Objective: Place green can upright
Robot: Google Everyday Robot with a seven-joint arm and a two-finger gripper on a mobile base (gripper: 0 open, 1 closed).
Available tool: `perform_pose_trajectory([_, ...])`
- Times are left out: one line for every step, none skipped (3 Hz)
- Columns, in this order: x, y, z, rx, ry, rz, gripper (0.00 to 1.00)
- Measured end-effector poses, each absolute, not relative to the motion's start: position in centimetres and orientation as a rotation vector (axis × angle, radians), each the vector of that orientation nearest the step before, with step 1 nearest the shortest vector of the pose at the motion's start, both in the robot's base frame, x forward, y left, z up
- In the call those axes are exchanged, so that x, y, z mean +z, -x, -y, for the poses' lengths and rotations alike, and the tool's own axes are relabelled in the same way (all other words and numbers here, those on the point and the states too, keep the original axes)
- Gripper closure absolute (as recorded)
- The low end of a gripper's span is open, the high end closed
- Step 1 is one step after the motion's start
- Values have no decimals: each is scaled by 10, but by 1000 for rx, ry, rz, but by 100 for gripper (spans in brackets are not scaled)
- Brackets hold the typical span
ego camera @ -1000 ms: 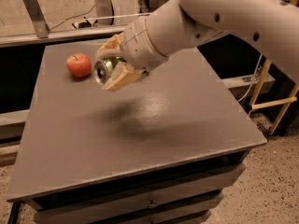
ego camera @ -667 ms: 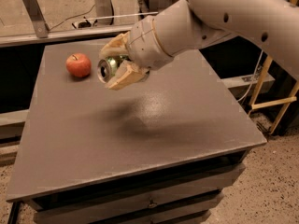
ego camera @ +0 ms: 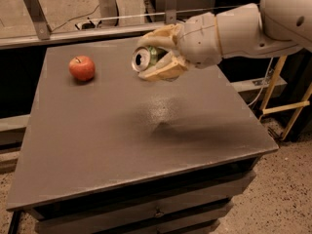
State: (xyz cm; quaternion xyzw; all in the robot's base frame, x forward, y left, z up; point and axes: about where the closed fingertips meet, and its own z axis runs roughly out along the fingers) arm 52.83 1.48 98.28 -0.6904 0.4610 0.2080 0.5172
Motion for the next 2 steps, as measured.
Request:
perform_pose_trajectory([996, -535, 20, 594, 1547, -1085, 100])
perform_pose_trajectory([1004, -541, 44, 708, 1450, -1050, 100])
